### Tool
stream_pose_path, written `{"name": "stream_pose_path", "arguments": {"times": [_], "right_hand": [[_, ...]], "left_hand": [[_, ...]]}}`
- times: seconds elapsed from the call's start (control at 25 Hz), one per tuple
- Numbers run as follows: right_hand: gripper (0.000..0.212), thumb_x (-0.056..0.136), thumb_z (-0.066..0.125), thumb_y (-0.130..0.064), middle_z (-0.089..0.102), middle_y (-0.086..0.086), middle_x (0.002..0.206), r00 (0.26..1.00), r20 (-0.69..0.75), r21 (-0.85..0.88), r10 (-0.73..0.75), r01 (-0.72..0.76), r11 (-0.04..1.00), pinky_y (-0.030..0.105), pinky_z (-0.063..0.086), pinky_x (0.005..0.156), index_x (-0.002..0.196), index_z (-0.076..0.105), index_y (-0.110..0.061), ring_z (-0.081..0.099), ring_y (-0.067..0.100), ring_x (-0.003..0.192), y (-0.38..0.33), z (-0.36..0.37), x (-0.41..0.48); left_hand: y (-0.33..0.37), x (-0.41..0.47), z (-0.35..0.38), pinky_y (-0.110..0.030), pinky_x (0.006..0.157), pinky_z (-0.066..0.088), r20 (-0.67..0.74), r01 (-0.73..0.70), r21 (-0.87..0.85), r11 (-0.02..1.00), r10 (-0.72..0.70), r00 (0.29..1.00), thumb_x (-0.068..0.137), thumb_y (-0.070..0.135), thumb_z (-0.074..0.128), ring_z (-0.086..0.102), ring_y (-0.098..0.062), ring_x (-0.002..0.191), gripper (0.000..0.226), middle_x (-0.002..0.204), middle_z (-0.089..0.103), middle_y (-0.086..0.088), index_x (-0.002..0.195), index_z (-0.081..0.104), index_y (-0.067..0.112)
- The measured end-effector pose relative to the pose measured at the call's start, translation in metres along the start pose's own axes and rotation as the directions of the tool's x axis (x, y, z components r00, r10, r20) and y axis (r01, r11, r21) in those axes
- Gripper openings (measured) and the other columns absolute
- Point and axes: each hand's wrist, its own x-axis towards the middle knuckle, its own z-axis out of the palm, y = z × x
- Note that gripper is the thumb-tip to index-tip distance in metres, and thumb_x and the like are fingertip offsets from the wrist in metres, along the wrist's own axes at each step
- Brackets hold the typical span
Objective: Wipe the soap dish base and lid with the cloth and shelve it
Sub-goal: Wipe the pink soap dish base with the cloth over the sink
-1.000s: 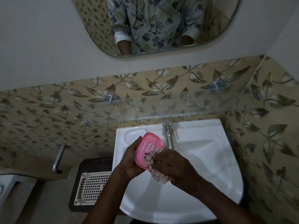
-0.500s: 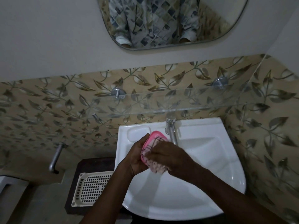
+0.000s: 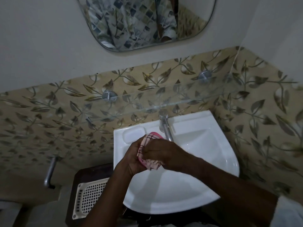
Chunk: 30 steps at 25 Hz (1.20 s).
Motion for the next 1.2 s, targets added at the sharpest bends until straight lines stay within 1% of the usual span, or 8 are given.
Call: {"name": "stream_pose_path", "arguments": {"times": [0.12, 0.48, 0.6, 0.76, 0.88, 1.0, 1.12, 1.2], "right_hand": [[0.022, 0.08, 0.067, 0.006, 0.075, 0.02, 0.102, 0.986, -0.048, -0.04, 0.157, -0.159, 0.986, 0.051, 0.06, 0.083, 0.099, 0.077, 0.001, 0.073, 0.036, 0.094, 0.005, -0.006, 0.002], [0.029, 0.078, 0.063, 0.014, 0.07, 0.029, 0.109, 0.988, -0.02, 0.104, 0.155, -0.153, 0.983, 0.054, 0.054, 0.093, 0.107, 0.07, 0.011, 0.068, 0.037, 0.106, 0.007, 0.009, 0.0], [0.031, 0.082, 0.062, 0.01, 0.069, 0.026, 0.111, 0.932, -0.026, 0.139, 0.362, -0.355, 0.924, 0.056, 0.054, 0.09, 0.113, 0.068, 0.006, 0.067, 0.034, 0.106, 0.002, 0.009, 0.005], [0.031, 0.085, 0.057, -0.005, 0.072, 0.016, 0.107, 0.985, 0.025, -0.061, 0.173, -0.172, 0.983, 0.039, 0.06, 0.082, 0.114, 0.068, -0.006, 0.07, 0.032, 0.096, -0.009, 0.009, 0.0], [0.038, 0.081, 0.068, -0.005, 0.069, 0.015, 0.099, 0.823, -0.058, -0.144, 0.565, -0.567, 0.811, 0.043, 0.058, 0.071, 0.118, 0.06, -0.01, 0.067, 0.036, 0.091, -0.009, 0.004, 0.009], [0.045, 0.081, 0.07, -0.008, 0.069, 0.015, 0.1, 0.804, -0.02, -0.201, 0.594, -0.585, 0.786, 0.039, 0.054, 0.072, 0.123, 0.056, -0.009, 0.065, 0.034, 0.092, -0.013, 0.006, 0.006], [0.029, 0.084, 0.067, -0.014, 0.07, 0.016, 0.102, 0.59, 0.006, -0.132, 0.808, -0.8, 0.585, 0.038, 0.051, 0.075, 0.11, 0.055, -0.007, 0.064, 0.038, 0.097, -0.007, -0.003, 0.013], [0.024, 0.085, 0.066, -0.013, 0.071, 0.015, 0.102, 0.621, -0.006, -0.056, 0.783, -0.783, 0.62, 0.037, 0.053, 0.079, 0.108, 0.06, -0.007, 0.065, 0.035, 0.097, -0.006, -0.011, 0.019]], "left_hand": [[-0.002, -0.001, 0.001, -0.041, 0.082, 0.055, -0.041, 0.029, -0.024, 0.999, -0.03, 0.999, 0.078, 0.032, 0.071, 0.068, -0.033, 0.09, 0.043, 0.104, 0.072, -0.018, 0.107, 0.073, 0.001], [0.009, 0.002, 0.003, -0.039, 0.081, 0.054, -0.074, -0.028, 0.01, 1.0, 0.029, 0.997, 0.079, 0.035, 0.064, 0.071, -0.033, 0.084, 0.043, 0.1, 0.074, -0.016, 0.105, 0.072, 0.002], [0.006, 0.003, -0.001, -0.041, 0.074, 0.057, -0.093, -0.015, -0.009, 1.0, 0.014, 0.996, 0.081, 0.04, 0.064, 0.07, -0.035, 0.08, 0.043, 0.096, 0.073, -0.018, 0.097, 0.075, 0.002], [0.002, 0.001, -0.002, -0.04, 0.076, 0.059, -0.053, -0.094, -0.001, 0.996, 0.094, 0.994, 0.091, 0.044, 0.052, 0.073, -0.031, 0.084, 0.047, 0.097, 0.074, -0.016, 0.105, 0.072, 0.003], [-0.013, 0.002, 0.001, -0.04, 0.08, 0.058, -0.064, -0.193, -0.024, 0.981, 0.191, 0.98, 0.09, 0.046, 0.053, 0.067, -0.03, 0.091, 0.049, 0.108, 0.07, -0.015, 0.116, 0.068, 0.007], [-0.024, 0.007, 0.0, -0.042, 0.092, 0.049, -0.085, -0.354, 0.05, 0.934, 0.357, 0.93, 0.093, 0.045, 0.049, 0.063, -0.028, 0.1, 0.047, 0.114, 0.069, -0.014, 0.122, 0.064, 0.011], [-0.031, 0.012, -0.003, -0.038, 0.082, 0.053, -0.137, -0.403, 0.189, 0.896, 0.43, 0.892, 0.099, 0.048, 0.045, 0.069, -0.023, 0.089, 0.047, 0.105, 0.074, -0.011, 0.124, 0.066, 0.016], [-0.029, 0.015, -0.002, -0.036, 0.078, 0.056, -0.152, -0.428, 0.202, 0.881, 0.46, 0.875, 0.101, 0.049, 0.042, 0.071, -0.021, 0.085, 0.045, 0.101, 0.075, -0.009, 0.12, 0.068, 0.017]]}}
